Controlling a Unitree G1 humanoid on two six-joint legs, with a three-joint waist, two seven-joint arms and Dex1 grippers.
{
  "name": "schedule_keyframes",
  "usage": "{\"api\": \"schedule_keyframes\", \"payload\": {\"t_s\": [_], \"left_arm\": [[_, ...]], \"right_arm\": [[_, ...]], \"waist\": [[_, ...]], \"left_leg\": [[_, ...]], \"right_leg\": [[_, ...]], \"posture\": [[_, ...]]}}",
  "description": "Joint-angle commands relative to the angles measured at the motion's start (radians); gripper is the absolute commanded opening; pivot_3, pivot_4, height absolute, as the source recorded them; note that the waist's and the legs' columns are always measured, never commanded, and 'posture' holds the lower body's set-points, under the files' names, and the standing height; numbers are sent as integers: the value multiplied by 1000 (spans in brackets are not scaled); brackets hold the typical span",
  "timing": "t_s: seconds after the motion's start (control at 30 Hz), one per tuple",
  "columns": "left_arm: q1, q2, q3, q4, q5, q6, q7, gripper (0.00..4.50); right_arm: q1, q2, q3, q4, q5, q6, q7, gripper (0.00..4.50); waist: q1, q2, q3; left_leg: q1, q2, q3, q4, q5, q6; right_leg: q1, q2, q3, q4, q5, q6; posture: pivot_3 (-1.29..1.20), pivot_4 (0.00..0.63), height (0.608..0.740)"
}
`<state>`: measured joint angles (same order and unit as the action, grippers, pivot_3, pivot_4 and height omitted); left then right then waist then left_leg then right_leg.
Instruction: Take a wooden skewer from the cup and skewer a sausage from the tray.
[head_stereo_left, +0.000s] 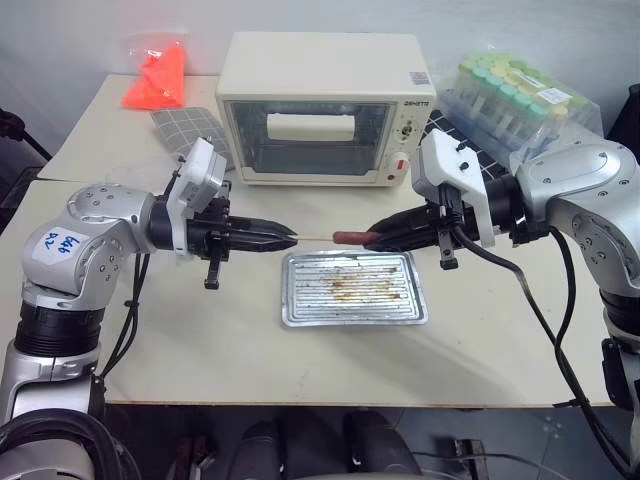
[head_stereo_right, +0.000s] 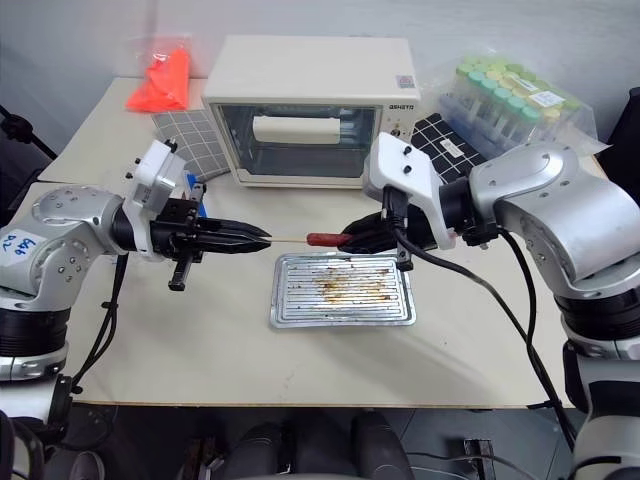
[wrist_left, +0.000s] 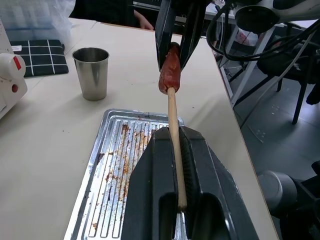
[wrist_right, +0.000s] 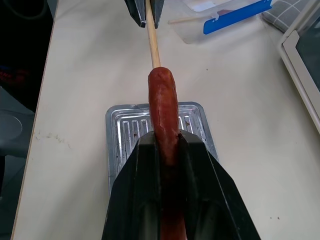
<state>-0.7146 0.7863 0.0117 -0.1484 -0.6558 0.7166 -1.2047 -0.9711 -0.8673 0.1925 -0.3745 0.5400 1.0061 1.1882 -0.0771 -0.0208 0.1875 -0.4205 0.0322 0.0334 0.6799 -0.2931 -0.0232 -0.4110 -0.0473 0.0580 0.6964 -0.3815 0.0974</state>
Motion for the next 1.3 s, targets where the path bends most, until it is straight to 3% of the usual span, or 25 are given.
{"api": "schedule_keyframes", "payload": {"t_s": [0.03, 0.23, 0.43, 0.5, 0.7, 0.8, 0.93, 1.13, 1.3], "left_arm": [[21, 13, 15, -40, 4, -4, 17, 0], [138, 50, 129, -127, -38, 41, 107, 0], [334, 54, 372, -317, -131, 148, 296, 0], [399, 44, 462, -377, -162, 184, 374, 0], [666, -94, 796, -561, -193, 249, 659, 0], [775, -187, 883, -626, -207, 240, 765, 0], [790, -292, 872, -601, -132, 198, 947, 0], [571, -283, 691, -387, 13, 152, 1103, 0], [405, -291, 526, -143, 136, 74, 1133, 0]], "right_arm": [[-20, -2, -46, -39, 39, -41, 19, 999], [-42, -9, -78, 10, 29, -62, -20, 2554], [-97, 0, -154, 86, 83, 4, -62, 2554], [-99, -2, -176, 95, 110, 32, -68, 2902], [-108, 8, -246, 110, 189, 107, -111, 4400], [-139, 27, -274, 141, 232, 150, -138, 4469], [-161, 30, -278, 153, 265, 163, -143, 4469], [-174, 35, -266, 151, 286, 171, -166, 4469], [-163, 35, -272, 149, 293, 176, -192, 4469]], "waist": [[0, 0, 0], [-5, 0, 0], [-3, 0, 0], [-2, 0, 0], [-3, 0, 0], [-2, 0, 0], [11, 0, 0], [38, -3, -2], [46, -3, -2]], "left_leg": [[0, 0, 0, 0, 0, 0], [0, 0, 0, 0, 0, 0], [0, 0, -1, 0, 0, 0], [0, 1, -1, -1, 0, 0], [0, 0, -1, -1, -1, 1], [0, 0, -1, -1, -2, 3], [1, -1, -1, -1, -3, 5], [0, -2, -1, 2, -4, 7], [0, -2, 0, 2, -5, 9]], "right_leg": [[0, 0, 0, 0, 0, 0], [0, 0, 0, 0, 0, 0], [0, -1, 0, 0, 0, 0], [0, -1, -1, 0, 0, 0], [1, -2, -1, -2, 0, 0], [1, -2, -1, -4, 0, 0], [1, -3, -1, -5, 0, 0], [2, -3, -1, -5, 0, 0], [1, -3, -1, -6, 0, 1]], "posture": [[0, 150, 740], [0, 150, 740], [0, 150, 740], [0, 150, 740], [0, 150, 740], [0, 150, 740], [0, 150, 740], [0, 150, 740], [0, 150, 740]]}}
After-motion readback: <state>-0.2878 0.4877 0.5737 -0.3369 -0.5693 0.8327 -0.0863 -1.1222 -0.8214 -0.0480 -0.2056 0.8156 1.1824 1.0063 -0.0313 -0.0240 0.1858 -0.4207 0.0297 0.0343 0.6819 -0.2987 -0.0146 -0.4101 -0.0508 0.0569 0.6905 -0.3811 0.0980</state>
